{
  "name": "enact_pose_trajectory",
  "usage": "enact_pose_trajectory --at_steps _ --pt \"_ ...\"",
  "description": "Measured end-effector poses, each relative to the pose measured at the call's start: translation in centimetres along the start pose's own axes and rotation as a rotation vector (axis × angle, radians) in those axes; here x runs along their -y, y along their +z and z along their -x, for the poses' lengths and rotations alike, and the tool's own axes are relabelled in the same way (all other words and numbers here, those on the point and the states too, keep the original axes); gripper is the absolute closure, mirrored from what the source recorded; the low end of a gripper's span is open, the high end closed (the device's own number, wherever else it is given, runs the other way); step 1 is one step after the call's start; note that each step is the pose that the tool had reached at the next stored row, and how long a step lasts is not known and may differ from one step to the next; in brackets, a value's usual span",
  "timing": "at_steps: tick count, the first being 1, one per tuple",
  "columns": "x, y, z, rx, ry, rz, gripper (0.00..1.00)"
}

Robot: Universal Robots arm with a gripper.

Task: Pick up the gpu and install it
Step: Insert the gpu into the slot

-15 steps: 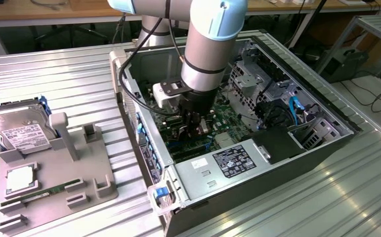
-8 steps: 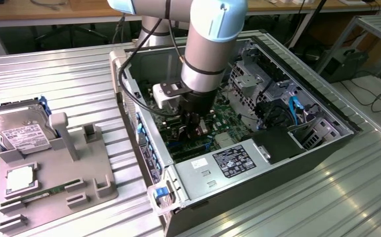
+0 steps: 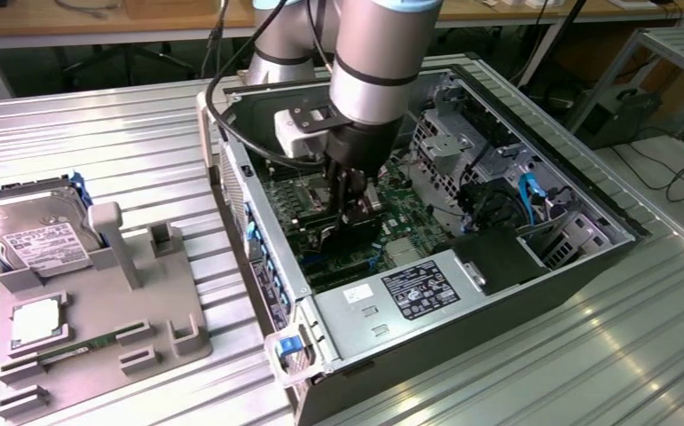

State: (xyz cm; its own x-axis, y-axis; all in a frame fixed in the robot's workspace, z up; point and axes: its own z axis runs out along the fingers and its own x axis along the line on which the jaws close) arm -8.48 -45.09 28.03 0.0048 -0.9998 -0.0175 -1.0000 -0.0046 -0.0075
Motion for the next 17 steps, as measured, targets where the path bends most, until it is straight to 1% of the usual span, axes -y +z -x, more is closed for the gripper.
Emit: enact_pose_trajectory --at_steps 1,5,8,9,10,17 --pt "0.00 -0.24 0.03 -0.0005 0.000 -0.0011 0.66" --pt "0.00 -0.30 0.05 -0.0008 0.000 -0.0018 0.67" --pt "0.00 -0.31 0.05 -0.0008 0.000 -0.0018 0.86" --pt "0.00 -0.30 0.05 -0.0008 0.000 -0.0018 0.86" --pt "0.00 -0.30 0.05 -0.0008 0.000 -0.0018 0.89" --pt "0.00 -0.30 0.05 -0.0008 0.000 -0.0018 0.89"
